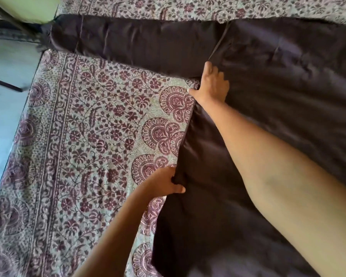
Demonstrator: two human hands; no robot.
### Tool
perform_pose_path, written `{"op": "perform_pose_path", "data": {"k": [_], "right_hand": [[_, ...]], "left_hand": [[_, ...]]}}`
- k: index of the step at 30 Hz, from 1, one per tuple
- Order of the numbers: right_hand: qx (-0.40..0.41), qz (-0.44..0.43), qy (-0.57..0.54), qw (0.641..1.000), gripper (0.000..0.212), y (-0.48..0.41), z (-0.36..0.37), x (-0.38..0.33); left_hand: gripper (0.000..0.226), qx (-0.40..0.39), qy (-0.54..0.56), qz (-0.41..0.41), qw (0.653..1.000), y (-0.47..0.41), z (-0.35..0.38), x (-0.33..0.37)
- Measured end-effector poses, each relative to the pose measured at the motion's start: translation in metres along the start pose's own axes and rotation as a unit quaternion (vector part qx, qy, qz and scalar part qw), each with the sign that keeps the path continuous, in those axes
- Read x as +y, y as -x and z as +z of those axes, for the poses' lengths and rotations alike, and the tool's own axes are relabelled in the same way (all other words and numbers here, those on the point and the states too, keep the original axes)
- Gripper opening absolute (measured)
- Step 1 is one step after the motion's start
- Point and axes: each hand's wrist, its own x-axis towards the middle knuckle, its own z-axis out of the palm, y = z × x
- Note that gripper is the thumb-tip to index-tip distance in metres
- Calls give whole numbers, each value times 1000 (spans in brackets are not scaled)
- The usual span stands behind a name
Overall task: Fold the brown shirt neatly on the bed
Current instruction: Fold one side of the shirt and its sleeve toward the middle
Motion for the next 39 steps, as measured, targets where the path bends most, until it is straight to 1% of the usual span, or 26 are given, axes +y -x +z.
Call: {"op": "perform_pose_path", "data": {"k": [1,4,5,7,8,10,12,15,17,19,20,23,25,27,28,29,30,31,32,34,35,36,37,38,39], "right_hand": [[6,-1,-1,1000,68,-5,1,-4],[-4,-34,29,999,29,-23,-8,-8],[-8,-51,41,998,24,-28,-13,-8],[1,-60,39,997,22,-30,-22,-6],[15,-48,18,999,22,-28,-25,-5],[60,-3,-27,998,25,-21,-33,-3],[100,44,-79,991,27,-15,-39,5],[125,111,-190,968,28,-15,-50,24],[122,144,-284,940,25,-14,-56,41],[113,172,-368,907,17,-12,-61,54],[113,178,-405,890,18,-11,-63,61],[126,172,-526,824,22,-5,-74,81],[172,182,-555,793,23,2,-84,96],[226,229,-566,759,25,7,-85,119],[241,265,-567,742,26,11,-83,132],[240,311,-563,727,27,16,-77,147],[217,355,-566,712,30,22,-69,161],[169,392,-571,701,38,29,-61,174],[111,414,-564,706,50,35,-51,184],[16,396,-536,746,71,40,-19,204],[-22,381,-518,766,76,53,-22,196],[-40,367,-494,787,77,64,-26,185],[-47,358,-471,805,73,71,-25,179],[-38,357,-457,813,64,74,-22,177],[-21,359,-455,815,52,76,-20,177]], "left_hand": [[41,-15,-2,-3,1000,-3,-1,-1],[42,-59,-21,-12,998,-7,-5,0],[42,-70,-21,-14,997,-8,-6,0],[42,-85,-17,-19,996,-7,-7,1],[42,-86,-15,-20,996,-5,-7,2],[44,-76,-10,-15,997,-1,-7,8],[44,-67,-27,-7,997,7,-4,17],[44,-74,-79,3,994,24,9,30],[45,-78,-126,3,989,33,22,36],[46,-65,-188,0,980,42,34,42],[48,-57,-205,5,977,45,40,45],[63,-45,-205,42,977,52,55,58],[77,-35,-240,64,968,57,67,69],[78,-20,-273,74,959,60,81,76],[79,-17,-286,76,955,61,87,78],[82,-19,-299,77,951,61,93,80],[87,-25,-311,80,947,61,100,80],[90,-32,-315,84,945,61,106,79],[90,-41,-315,88,944,61,112,78],[84,-57,-316,92,943,64,121,75],[78,-60,-318,91,942,65,124,74],[70,-59,-322,87,941,66,126,73],[62,-57,-328,82,940,68,126,73],[56,-57,-334,75,938,71,126,73],[51,-59,-336,70,937,74,126,73]]}}
